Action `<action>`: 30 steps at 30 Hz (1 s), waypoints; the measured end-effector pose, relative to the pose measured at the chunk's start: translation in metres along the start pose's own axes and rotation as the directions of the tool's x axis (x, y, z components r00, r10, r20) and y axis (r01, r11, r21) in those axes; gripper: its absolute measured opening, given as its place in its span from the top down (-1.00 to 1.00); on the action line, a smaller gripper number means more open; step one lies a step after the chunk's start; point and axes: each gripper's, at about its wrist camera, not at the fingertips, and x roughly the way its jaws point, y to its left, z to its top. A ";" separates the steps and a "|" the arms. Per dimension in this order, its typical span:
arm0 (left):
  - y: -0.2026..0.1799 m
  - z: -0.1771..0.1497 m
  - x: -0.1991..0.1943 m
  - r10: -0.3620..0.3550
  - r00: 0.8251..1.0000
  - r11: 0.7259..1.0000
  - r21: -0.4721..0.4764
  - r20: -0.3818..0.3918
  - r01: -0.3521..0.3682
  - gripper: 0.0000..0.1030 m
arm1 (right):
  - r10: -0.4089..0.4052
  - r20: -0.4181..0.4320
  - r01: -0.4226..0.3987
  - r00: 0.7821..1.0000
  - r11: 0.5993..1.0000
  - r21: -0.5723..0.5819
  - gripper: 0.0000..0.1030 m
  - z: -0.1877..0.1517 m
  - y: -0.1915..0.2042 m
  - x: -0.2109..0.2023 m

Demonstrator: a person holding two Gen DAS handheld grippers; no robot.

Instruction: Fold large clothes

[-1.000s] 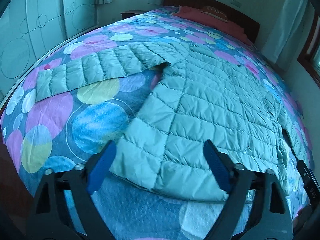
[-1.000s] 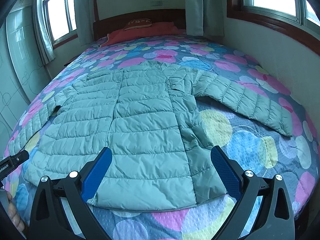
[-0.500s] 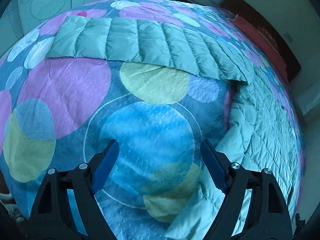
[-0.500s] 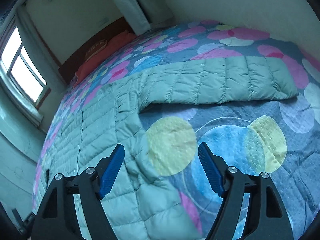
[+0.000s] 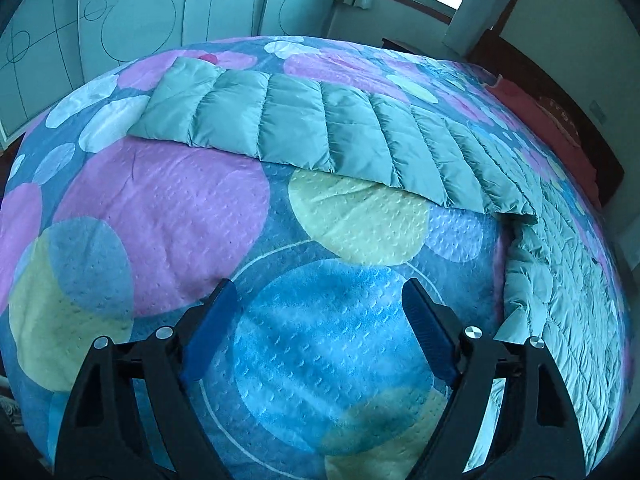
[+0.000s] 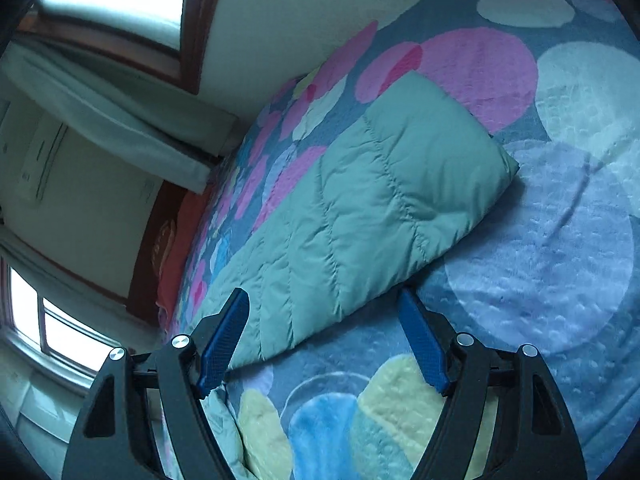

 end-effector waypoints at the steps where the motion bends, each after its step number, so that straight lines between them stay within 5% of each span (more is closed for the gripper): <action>1: 0.000 0.000 0.000 -0.003 1.000 1.000 0.000 0.004 0.003 -0.68 | 0.009 0.026 -0.010 1.000 1.000 0.015 -0.46 0.002 -0.002 -0.001; 14: 0.002 -0.004 -0.001 -0.006 1.000 1.000 -0.010 0.017 0.006 -0.71 | 0.039 0.114 -0.051 0.993 0.993 0.103 -0.45 0.013 -0.028 -0.023; 19: -0.002 -0.005 0.002 0.017 1.000 1.000 0.016 0.007 -0.017 -0.76 | -0.022 0.142 0.009 0.990 0.996 0.089 -0.42 0.027 -0.017 -0.006; 23: -0.003 -0.005 0.003 0.025 1.000 0.999 0.021 0.006 -0.026 -0.76 | 0.021 0.083 -0.026 0.996 0.998 0.063 0.05 0.025 -0.017 0.004; 30: -0.009 -0.007 0.006 0.059 0.998 0.996 0.059 -0.002 -0.059 -0.83 | -0.037 0.102 0.033 0.994 0.999 0.035 0.64 0.039 -0.016 0.020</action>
